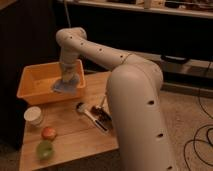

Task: Wipe tray with towel

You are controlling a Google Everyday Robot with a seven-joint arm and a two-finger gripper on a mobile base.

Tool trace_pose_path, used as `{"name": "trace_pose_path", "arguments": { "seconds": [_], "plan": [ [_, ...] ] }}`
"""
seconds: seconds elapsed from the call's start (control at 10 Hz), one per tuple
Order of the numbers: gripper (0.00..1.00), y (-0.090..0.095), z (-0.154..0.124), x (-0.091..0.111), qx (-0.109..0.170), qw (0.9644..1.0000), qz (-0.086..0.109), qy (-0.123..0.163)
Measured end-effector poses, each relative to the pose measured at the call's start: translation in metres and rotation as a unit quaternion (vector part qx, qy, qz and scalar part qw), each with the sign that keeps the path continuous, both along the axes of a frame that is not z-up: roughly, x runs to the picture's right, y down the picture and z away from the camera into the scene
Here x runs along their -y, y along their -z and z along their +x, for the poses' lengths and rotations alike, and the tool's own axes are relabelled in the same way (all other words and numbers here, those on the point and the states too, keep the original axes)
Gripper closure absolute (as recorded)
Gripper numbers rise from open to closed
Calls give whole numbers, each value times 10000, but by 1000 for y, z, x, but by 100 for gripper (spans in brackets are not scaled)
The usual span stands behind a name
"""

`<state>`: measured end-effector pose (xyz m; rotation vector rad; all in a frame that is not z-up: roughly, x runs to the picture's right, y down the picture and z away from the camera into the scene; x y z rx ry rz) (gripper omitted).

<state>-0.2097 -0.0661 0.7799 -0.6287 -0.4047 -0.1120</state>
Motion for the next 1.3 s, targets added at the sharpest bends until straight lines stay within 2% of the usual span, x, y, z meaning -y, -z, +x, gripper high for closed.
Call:
{"name": "trace_pose_path", "arguments": {
  "seconds": [0.3, 0.5, 0.7, 0.8, 1.0, 1.1, 1.3],
  "plan": [
    [100, -19, 37, 25, -511, 9983, 114, -259],
    [100, -39, 57, 49, -878, 9951, 210, -413],
    [100, -58, 66, 68, -1148, 9917, 263, -525],
    [100, -66, 60, 73, -1196, 9909, 266, -558],
    [100, -76, 37, 78, -1093, 9924, 282, -490],
    [100, -77, 12, 74, -906, 9947, 285, -381],
    [100, -70, -21, 65, -605, 9972, 295, -327]
  ]
}}
